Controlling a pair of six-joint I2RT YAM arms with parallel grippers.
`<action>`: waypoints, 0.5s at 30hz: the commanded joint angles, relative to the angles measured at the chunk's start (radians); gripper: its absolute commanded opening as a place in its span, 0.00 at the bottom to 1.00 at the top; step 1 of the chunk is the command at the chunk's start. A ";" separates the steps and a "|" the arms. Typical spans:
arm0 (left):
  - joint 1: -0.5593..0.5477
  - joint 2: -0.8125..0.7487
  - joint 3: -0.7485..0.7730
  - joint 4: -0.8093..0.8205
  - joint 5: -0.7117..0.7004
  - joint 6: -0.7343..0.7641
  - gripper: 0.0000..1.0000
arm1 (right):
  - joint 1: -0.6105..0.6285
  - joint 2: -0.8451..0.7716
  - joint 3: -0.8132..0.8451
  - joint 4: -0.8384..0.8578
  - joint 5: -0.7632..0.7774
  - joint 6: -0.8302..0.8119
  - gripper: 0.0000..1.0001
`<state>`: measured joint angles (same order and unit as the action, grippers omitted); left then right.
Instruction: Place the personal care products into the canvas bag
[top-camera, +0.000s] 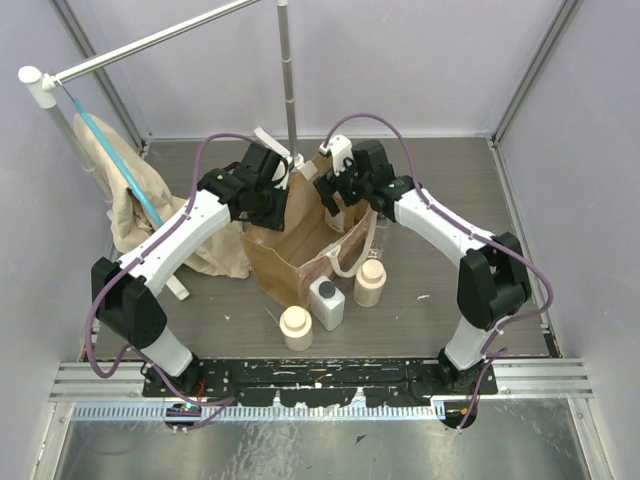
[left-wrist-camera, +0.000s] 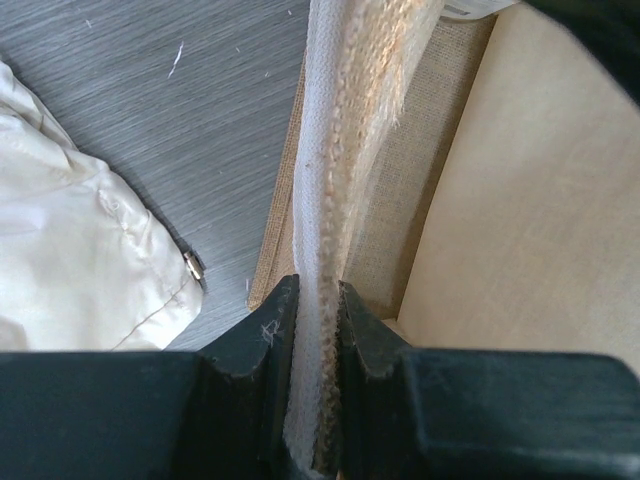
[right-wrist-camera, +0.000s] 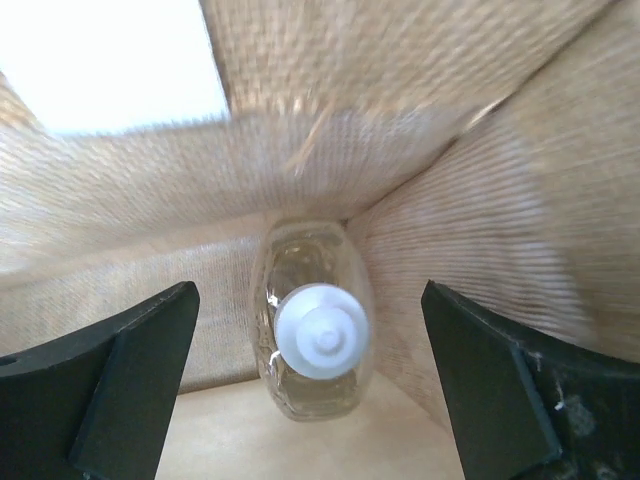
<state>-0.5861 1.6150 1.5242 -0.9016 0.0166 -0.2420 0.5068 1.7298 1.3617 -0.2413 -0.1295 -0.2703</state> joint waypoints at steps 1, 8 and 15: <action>-0.001 0.020 0.025 -0.001 0.013 0.014 0.04 | -0.003 -0.117 0.132 -0.011 0.015 0.052 1.00; -0.001 0.030 0.032 0.005 0.015 0.015 0.04 | 0.003 -0.208 0.230 -0.060 0.025 0.132 1.00; 0.000 0.029 0.029 0.011 0.010 0.019 0.04 | -0.025 -0.199 0.388 -0.343 0.317 0.255 1.00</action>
<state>-0.5858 1.6291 1.5249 -0.9016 0.0166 -0.2352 0.5072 1.5402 1.6417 -0.4015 -0.0208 -0.1219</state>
